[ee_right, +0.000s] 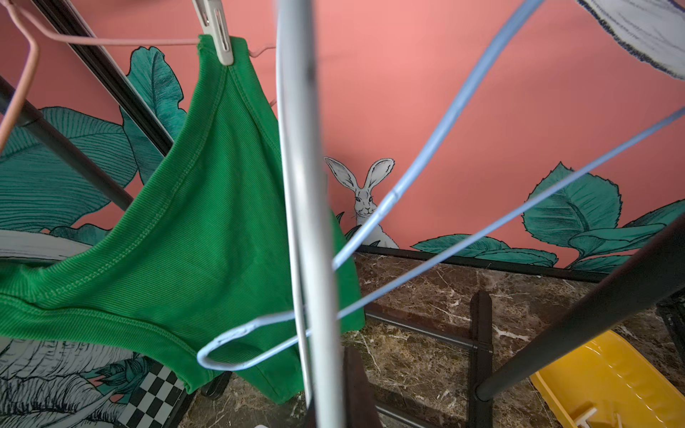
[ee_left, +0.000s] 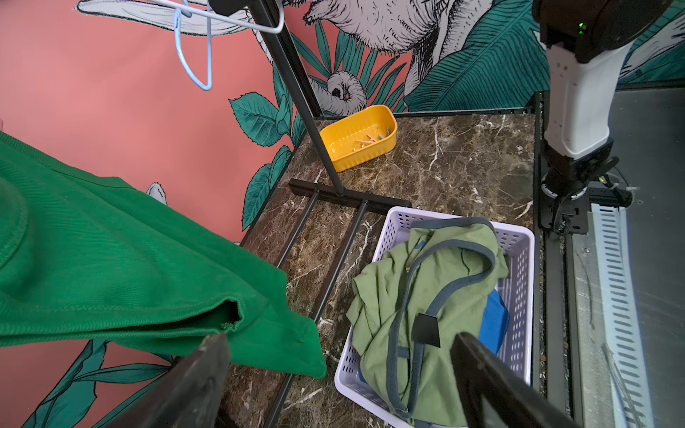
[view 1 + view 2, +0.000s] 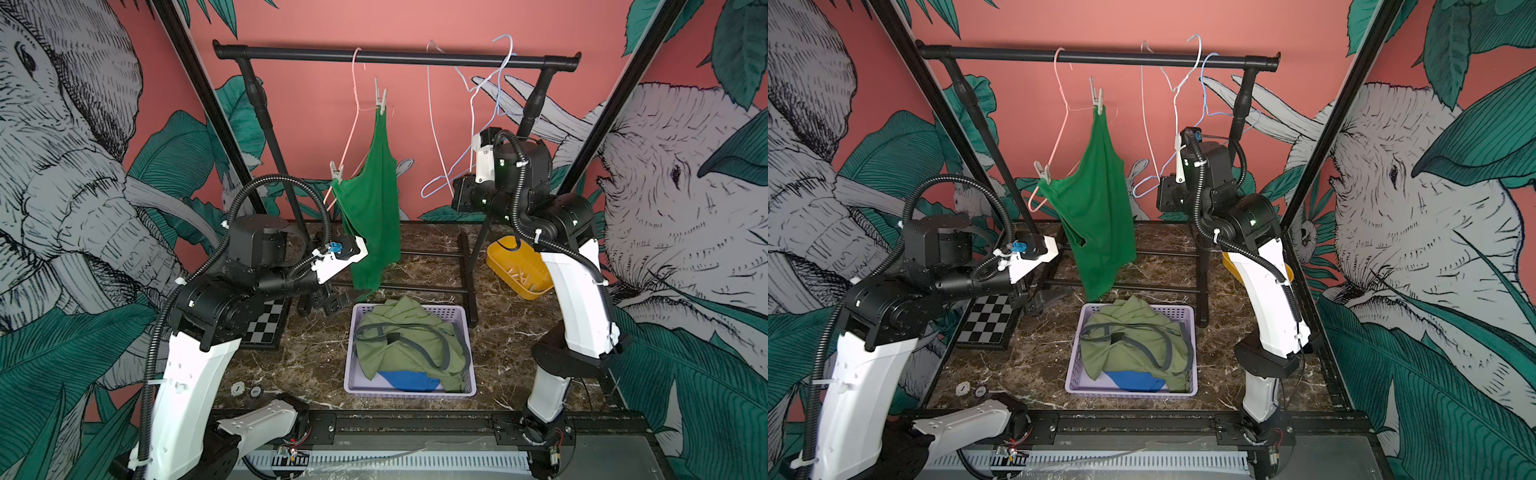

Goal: Remove the clothespins securing tank tops to the hanger
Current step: Place the hanger on the clothesline.

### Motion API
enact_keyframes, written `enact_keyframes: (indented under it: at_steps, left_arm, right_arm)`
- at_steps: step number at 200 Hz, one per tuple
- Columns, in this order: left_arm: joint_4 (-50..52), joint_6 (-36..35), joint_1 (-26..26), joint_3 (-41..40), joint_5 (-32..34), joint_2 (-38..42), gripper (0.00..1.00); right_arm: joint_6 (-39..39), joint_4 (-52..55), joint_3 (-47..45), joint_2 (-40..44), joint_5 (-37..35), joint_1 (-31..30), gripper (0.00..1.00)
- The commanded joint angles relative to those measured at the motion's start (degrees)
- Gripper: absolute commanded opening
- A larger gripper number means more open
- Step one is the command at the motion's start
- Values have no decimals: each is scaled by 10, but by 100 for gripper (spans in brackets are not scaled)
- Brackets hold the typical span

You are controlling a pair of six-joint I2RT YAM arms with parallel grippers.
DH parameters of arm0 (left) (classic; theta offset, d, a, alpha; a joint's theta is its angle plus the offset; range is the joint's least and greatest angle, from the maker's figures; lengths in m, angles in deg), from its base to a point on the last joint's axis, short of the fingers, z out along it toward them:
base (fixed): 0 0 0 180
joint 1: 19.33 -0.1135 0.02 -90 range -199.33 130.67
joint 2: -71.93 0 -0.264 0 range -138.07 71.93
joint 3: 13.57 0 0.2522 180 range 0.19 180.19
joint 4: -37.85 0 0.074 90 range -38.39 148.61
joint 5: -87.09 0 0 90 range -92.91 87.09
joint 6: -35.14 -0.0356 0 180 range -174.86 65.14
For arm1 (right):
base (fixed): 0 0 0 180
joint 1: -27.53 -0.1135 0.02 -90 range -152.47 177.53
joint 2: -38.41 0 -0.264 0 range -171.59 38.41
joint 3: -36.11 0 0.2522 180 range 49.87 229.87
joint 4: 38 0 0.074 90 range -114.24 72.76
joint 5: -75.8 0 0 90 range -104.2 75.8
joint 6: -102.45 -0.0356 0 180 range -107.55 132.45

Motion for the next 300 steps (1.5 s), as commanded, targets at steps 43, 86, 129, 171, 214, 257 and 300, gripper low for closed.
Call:
enact_keyframes:
  at_steps: [43,86,129,171,214,257,300]
  left_arm:
    - [-6,-2,2,-3,-21,-5,96]
    - [-2,-4,2,8,-22,-14,96]
    - [-1,-2,2,15,-29,-19,96]
    - [-1,-4,2,11,-32,-22,96]
    - [-1,-4,2,8,-34,-20,96]
    - [-4,2,2,12,-43,-23,96]
    - [-8,9,2,13,-48,-24,97]
  right_arm:
    - [0,-38,20,-30,31,18,0]
    - [0,-45,26,-44,44,23,0]
    - [-4,-50,30,-55,59,33,0]
    - [-6,-42,29,-67,73,34,0]
    - [-8,-29,23,-64,84,35,0]
    - [-8,-32,3,-33,101,34,0]
    - [-2,-24,-3,-26,109,34,0]
